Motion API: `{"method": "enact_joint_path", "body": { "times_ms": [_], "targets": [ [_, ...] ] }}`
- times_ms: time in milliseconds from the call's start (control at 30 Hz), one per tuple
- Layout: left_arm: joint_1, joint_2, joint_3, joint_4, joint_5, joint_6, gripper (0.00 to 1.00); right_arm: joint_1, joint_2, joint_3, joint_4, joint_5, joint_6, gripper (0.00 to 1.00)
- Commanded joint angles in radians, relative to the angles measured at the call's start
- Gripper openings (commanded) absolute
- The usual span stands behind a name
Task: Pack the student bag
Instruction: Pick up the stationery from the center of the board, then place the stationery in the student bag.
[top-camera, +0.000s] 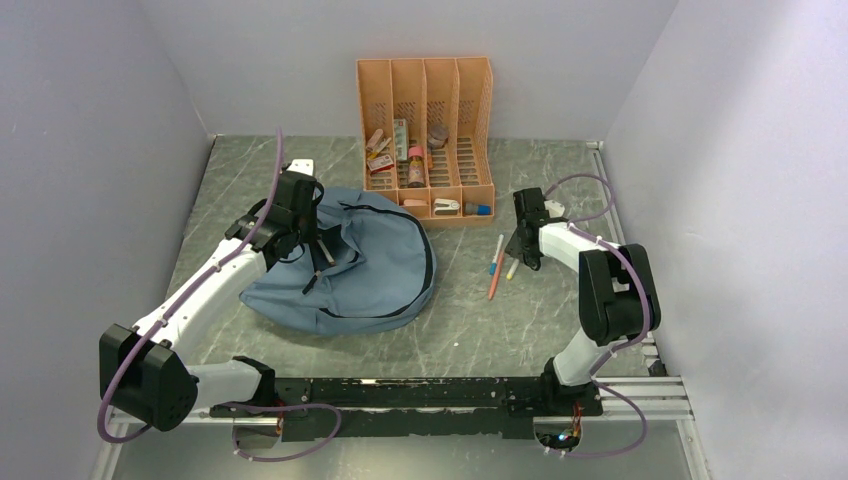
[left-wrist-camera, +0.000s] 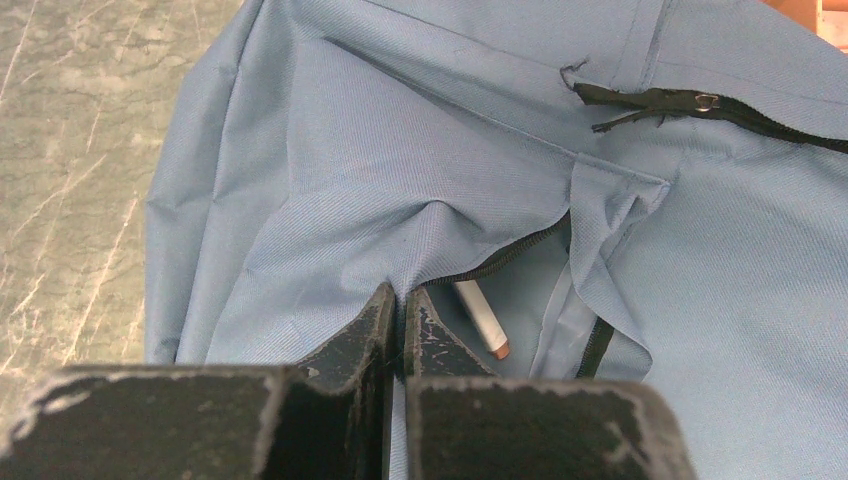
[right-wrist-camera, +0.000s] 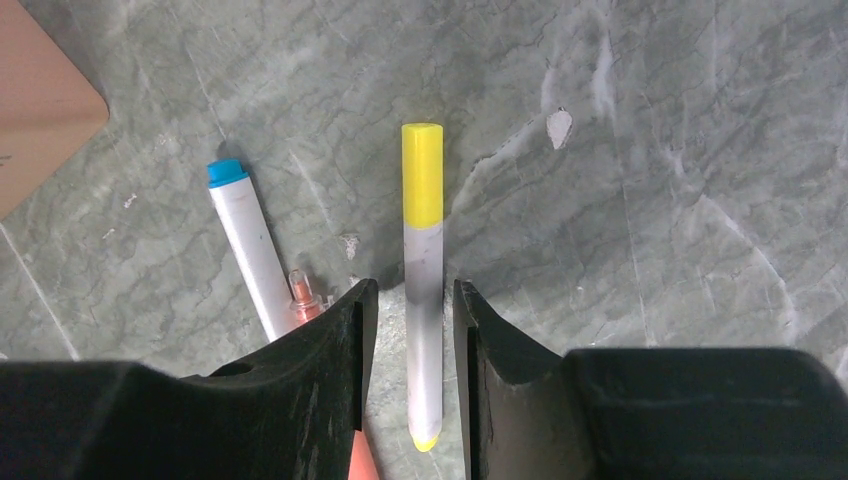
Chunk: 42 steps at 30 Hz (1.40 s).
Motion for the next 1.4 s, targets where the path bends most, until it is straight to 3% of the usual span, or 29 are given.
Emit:
{"method": "enact_joint_path", "body": {
  "times_ms": [0,133,400,633,833,1100,1367],
  "targets": [
    [0.009,-0.020,0.019,0.054,-0.019,0.003,0.05,-0.010,0.021,0.002,0.002,0.000,-0.006,0.37],
    [0.009,-0.021,0.019,0.053,-0.022,0.003,0.05,-0.010,0.039,0.013,-0.015,0.007,-0.005,0.30],
    [0.009,-0.021,0.019,0.053,-0.020,0.003,0.05,-0.010,0.035,0.030,-0.045,0.033,0.020,0.01],
    [0.009,-0.016,0.020,0.055,-0.016,0.003,0.05,-0.008,-0.228,-0.021,0.037,0.040,0.014,0.00],
    [0.009,-0.013,0.021,0.055,-0.014,0.002,0.05,0.016,-0.404,-0.110,0.261,-0.222,0.017,0.00],
    [0.009,-0.014,0.021,0.055,-0.009,0.002,0.05,0.313,-0.307,-0.032,0.429,-0.356,-0.002,0.00],
    [0.009,-0.016,0.021,0.056,-0.010,0.003,0.05,0.462,-0.145,0.069,0.652,-0.578,0.044,0.00]
  ]
}}
